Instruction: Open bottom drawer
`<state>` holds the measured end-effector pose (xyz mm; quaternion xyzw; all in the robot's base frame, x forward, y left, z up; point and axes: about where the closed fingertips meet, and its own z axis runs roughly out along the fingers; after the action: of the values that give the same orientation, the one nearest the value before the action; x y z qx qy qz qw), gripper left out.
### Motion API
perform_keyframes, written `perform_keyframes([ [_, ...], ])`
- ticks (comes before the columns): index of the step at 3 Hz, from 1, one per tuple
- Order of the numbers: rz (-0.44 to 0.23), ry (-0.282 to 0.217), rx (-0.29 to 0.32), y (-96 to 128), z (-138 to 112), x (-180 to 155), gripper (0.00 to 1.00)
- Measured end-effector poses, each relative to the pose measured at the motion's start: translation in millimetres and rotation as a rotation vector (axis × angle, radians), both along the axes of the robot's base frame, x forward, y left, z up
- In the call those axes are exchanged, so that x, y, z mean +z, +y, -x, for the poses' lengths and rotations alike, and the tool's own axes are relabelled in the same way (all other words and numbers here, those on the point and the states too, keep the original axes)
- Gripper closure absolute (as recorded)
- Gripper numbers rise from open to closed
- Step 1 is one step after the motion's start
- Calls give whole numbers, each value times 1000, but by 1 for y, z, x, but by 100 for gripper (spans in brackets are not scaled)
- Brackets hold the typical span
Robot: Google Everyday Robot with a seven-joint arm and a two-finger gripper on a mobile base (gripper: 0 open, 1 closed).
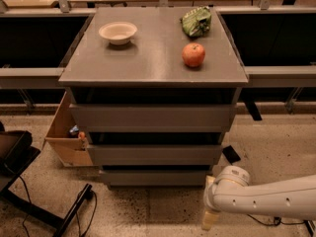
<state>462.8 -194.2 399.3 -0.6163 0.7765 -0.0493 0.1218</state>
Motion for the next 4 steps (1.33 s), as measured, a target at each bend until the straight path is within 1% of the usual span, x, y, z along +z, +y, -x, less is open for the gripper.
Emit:
perform_keyframes([
  [1, -17, -11, 35, 26, -24, -32, 0],
  [2, 20, -13, 82, 44, -49, -86, 0],
  [3, 24, -16, 106, 55, -75, -129, 0],
  [4, 21, -15, 117, 58, -103, -159, 0],
])
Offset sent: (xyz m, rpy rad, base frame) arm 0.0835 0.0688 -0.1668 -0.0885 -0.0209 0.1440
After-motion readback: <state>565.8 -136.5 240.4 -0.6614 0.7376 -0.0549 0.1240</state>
